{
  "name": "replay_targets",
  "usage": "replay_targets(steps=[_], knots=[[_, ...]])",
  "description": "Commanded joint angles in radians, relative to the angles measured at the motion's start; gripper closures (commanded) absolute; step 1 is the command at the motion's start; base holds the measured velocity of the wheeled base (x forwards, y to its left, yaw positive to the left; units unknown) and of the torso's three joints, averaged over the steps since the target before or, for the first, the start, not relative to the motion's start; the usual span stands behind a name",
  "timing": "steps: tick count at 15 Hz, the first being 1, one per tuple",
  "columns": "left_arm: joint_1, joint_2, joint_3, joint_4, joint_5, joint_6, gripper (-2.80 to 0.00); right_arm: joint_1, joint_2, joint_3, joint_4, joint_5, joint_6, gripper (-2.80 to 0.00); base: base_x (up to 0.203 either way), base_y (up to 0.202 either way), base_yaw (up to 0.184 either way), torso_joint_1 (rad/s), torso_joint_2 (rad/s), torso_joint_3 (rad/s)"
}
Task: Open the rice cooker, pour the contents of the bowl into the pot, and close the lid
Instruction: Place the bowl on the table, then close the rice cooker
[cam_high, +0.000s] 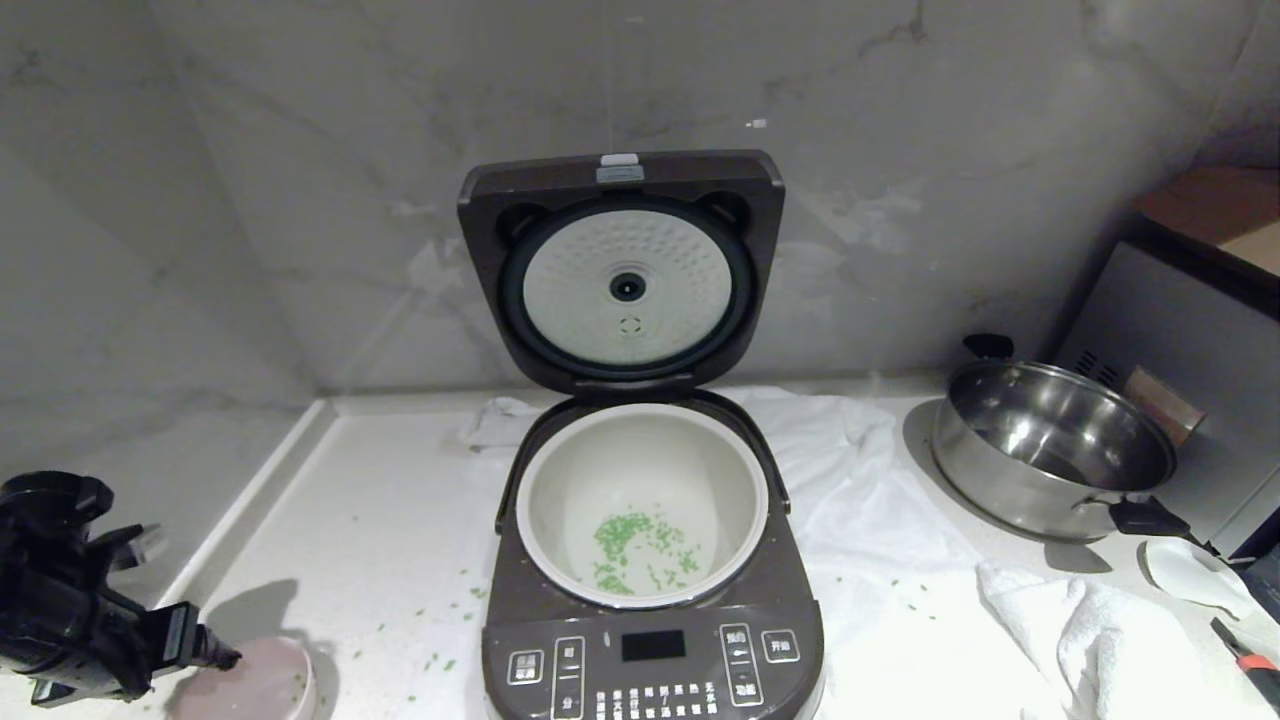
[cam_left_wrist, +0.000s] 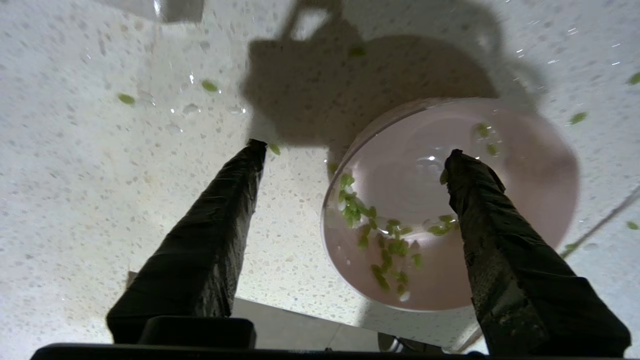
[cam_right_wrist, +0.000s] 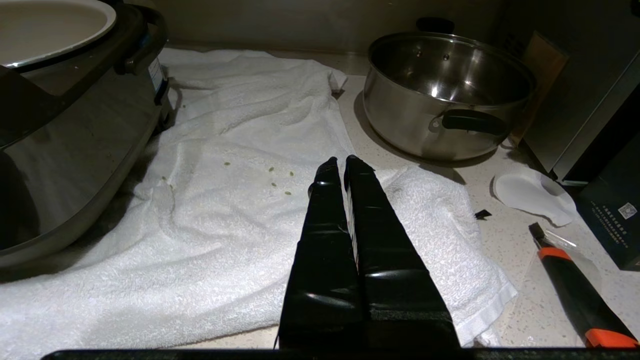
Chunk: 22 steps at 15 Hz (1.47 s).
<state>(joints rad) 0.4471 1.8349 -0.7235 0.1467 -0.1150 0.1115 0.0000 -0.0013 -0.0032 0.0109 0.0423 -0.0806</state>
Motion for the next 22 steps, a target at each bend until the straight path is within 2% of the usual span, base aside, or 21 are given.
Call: replay_targets(steps=[1, 3, 5, 8, 9, 14, 19, 22], knots=[[-0.025, -0.083, -0.017, 0.008, -0.002, -0.001, -2.8, 0.0, 0.0, 0.0, 0.0, 0.001, -0.001, 0.0, 0.0, 0.0, 0.0, 0.0, 0.0, 0.0], [-0.034, -0.104, -0.052, 0.014, -0.002, -0.016, -2.8, 0.0, 0.0, 0.0, 0.0, 0.001, -0.001, 0.0, 0.0, 0.0, 0.0, 0.0, 0.0, 0.0], [-0.068, -0.116, -0.119, 0.065, -0.004, -0.06, -2.8, 0.0, 0.001, 0.0, 0.0, 0.001, -0.001, 0.0, 0.0, 0.0, 0.0, 0.0, 0.0, 0.0], [-0.186, -0.138, -0.227, 0.133, -0.007, -0.166, -2.8, 0.0, 0.001, 0.0, 0.0, 0.001, -0.001, 0.0, 0.0, 0.0, 0.0, 0.0, 0.0, 0.0], [-0.227, -0.14, -0.252, 0.137, -0.008, -0.2, 0.0, 0.0, 0.0, 0.0, 0.0, 0.001, -0.001, 0.0, 0.0, 0.0, 0.0, 0.0, 0.0, 0.0], [-0.407, -0.179, -0.424, 0.137, -0.007, -0.391, 0.0, 0.0, 0.0, 0.0, 0.0, 0.001, -0.001, 0.0, 0.0, 0.0, 0.0, 0.0, 0.0, 0.0], [-0.563, -0.235, -0.662, 0.136, 0.003, -0.512, 0.0, 0.0, 0.001, 0.0, 0.0, 0.001, 0.002, 0.0, 0.0, 0.0, 0.0, 0.0, 0.0, 0.0], [-0.61, -0.261, -0.79, 0.097, 0.014, -0.583, 0.0, 0.0, 0.0, 0.0, 0.0, 0.0, 0.004, 0.0, 0.0, 0.0, 0.0, 0.0, 0.0, 0.0]])
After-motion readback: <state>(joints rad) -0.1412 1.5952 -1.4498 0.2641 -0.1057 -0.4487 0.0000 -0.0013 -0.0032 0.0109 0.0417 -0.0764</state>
